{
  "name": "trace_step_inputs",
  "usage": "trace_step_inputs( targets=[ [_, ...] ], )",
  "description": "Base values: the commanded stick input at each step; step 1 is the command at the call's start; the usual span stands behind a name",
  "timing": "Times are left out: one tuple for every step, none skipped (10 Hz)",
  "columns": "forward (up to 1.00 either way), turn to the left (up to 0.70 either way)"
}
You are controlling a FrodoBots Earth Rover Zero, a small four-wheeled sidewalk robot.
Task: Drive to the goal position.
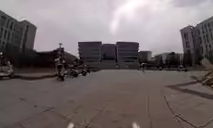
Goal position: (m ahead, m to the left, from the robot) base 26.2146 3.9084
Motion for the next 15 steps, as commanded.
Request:
trace_step_inputs(
  targets=[
    [0.70,0.00],
    [0.70,0.00],
    [0.70,0.00],
    [0.70,0.00],
    [0.70,0.00],
    [0.70,0.00],
    [0.70,0.00],
    [0.70,0.00],
    [0.70,0.00],
    [0.70,0.00],
    [0.70,0.00],
    [0.70,0.00],
    [0.70,0.00],
    [0.70,0.00],
    [0.70,0.00]
  ],
)
